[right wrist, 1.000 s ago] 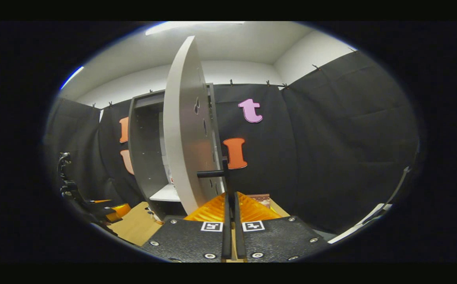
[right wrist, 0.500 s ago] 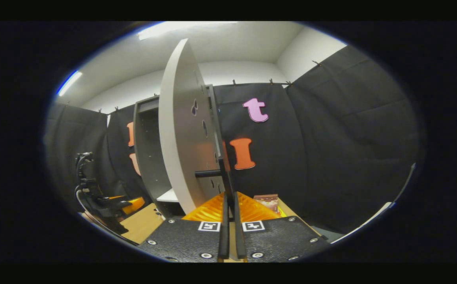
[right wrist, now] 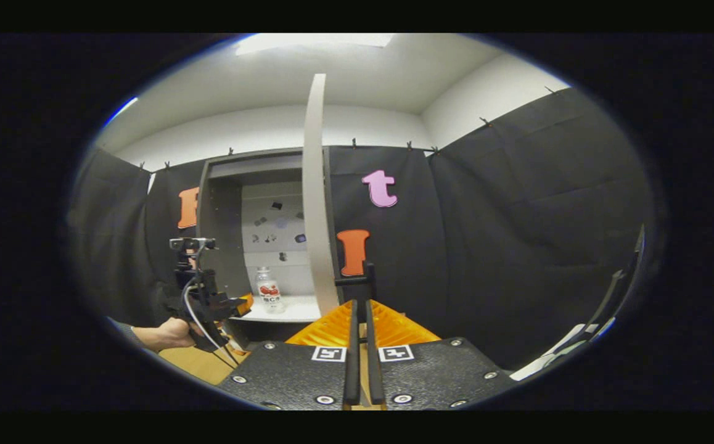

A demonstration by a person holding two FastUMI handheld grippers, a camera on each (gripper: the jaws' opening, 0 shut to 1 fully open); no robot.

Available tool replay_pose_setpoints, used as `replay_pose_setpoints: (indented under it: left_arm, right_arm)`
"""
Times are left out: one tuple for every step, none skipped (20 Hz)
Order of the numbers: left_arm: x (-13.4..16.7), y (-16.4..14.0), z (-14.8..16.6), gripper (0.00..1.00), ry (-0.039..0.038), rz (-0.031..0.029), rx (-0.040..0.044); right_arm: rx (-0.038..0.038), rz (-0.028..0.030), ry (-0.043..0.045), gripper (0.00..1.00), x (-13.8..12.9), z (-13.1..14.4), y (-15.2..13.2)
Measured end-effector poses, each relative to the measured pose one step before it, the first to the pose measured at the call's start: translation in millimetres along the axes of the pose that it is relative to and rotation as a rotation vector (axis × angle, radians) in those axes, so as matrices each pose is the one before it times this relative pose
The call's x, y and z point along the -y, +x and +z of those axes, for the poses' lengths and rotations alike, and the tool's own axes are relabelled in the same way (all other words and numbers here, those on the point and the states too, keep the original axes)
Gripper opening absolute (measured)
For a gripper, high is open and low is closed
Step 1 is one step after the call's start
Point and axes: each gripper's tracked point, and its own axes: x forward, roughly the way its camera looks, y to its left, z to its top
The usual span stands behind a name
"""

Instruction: Open the cabinet door with the right hand, grasp the bottle in the cabinet with the left hand and place it on the coaster, then close the cabinet door with the right hand.

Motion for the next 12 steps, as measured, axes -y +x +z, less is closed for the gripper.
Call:
replay_pose_setpoints:
  left_arm:
    - [2.9, 12.15, -1.38, 0.94, -0.01179, -0.01176, -0.00489]
    - [4.17, 9.98, 0.04, 0.94, -0.01726, -0.01677, -0.00172]
    - [3.18, 9.23, -0.9, 0.96, -0.00851, -0.01413, -0.00119]
    - [-0.4, 8.11, 0.03, 0.94, 0.00355, -0.00102, 0.00192]
    - [0.68, 7.56, 1.71, 0.96, 0.00367, -0.00568, 0.00736]
    - [3.43, 6.42, 0.81, 0.96, 0.00257, -0.0155, 0.00647]
    - [2.13, 5.09, 0.27, 0.99, 0.00061, -0.01205, 0.00408]
    - [2.86, 4.97, 0.9, 0.96, -0.00113, -0.01598, 0.00395]
    - [1.19, 5.78, 0.28, 0.94, 0.00335, -0.00525, 0.00591]
    - [-0.21, 5.02, 1.07, 0.96, 0.00755, -0.00258, 0.00673]
    - [-0.5, 5.42, -0.35, 0.99, 0.00624, -0.00194, 0.00218]
    - [0.22, 4.69, -0.25, 0.96, 0.00181, -0.00483, -0.00113]
  right_arm:
    - [0.00217, -0.00815, -0.00951, 0.0, -8.94, 0.69, -3.93]
    - [-0.00771, -0.00877, -0.01043, 0.0, -8.05, -0.17, -3.83]
    - [-0.00176, 0.00211, -0.0126, 0.0, -10.61, 2.6, -4.63]
    - [0.00598, 0.00527, -0.01366, 0.0, -15.04, 3.87, -3.96]
    - [0.00528, 0.00866, -0.01269, 0.0, -12.62, 2.07, -2.01]
    - [0.00199, 0.01073, -0.01128, 0.0, -15.01, 0.37, -1.89]
    - [-0.00197, 0.00458, -0.01065, 0.0, -11.99, -3.2, 0.55]
    - [-0.00829, 0.00653, -0.00311, 0.0, -14.2, -2.67, 3.57]
    - [-0.0096, 0.01498, 0.00082, 0.0, -13.68, -2.63, 4.04]
    - [-0.00952, 0.01191, 0.00355, 0.0, -13.21, -3.71, 5.74]
    - [-0.00965, 0.01103, 0.00506, 0.1, -11.83, -3.9, 5.2]
    - [-0.00662, 0.00966, 0.00348, 0.05, -5.82, -3.18, 2.17]
